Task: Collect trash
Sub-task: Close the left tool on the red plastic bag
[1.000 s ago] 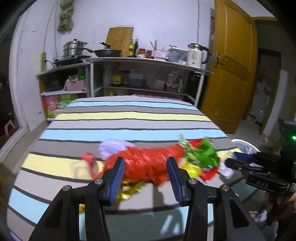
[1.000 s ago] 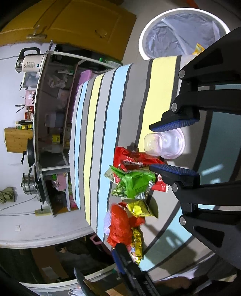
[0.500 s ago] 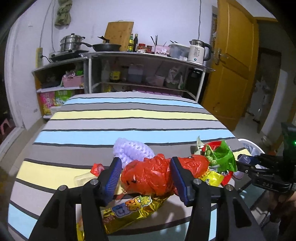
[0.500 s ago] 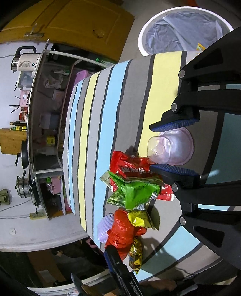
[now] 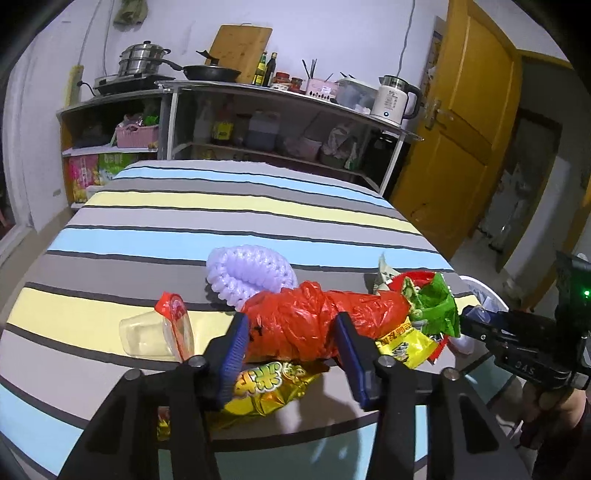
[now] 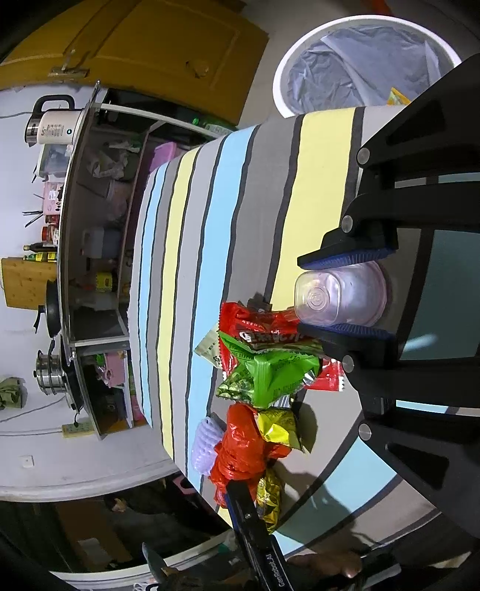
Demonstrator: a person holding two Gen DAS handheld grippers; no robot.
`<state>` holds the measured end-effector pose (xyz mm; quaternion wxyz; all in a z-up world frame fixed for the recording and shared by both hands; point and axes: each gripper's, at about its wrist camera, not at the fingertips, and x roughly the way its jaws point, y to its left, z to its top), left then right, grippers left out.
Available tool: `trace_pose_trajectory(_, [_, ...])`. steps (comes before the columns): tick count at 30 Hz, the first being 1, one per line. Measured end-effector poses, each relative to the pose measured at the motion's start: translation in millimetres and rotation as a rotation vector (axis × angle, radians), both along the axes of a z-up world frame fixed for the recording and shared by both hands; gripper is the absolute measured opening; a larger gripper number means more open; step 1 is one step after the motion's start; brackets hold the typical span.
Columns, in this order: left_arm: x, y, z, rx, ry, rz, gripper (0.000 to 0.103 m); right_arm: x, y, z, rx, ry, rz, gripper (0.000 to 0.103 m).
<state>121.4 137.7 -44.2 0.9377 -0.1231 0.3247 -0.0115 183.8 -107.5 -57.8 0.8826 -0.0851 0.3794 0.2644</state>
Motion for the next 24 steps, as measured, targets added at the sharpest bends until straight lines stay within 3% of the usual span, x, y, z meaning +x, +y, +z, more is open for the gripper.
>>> trace_pose_trajectory(7, [-8, -12, 5, 0.023, -0.007, -0.004, 0.039, -5, -3, 4, 0.011, -0.008, -0.007, 0.029])
trace_pose_trajectory(9, [-12, -13, 8, 0.018, -0.014, 0.001, 0.031, -7, -6, 7, 0.016, -0.012, -0.010, 0.029])
trace_pose_trajectory(24, [-32, -34, 37, 0.037, -0.068, 0.012, 0.030, -27, -25, 32, 0.057, -0.069, -0.039, 0.028])
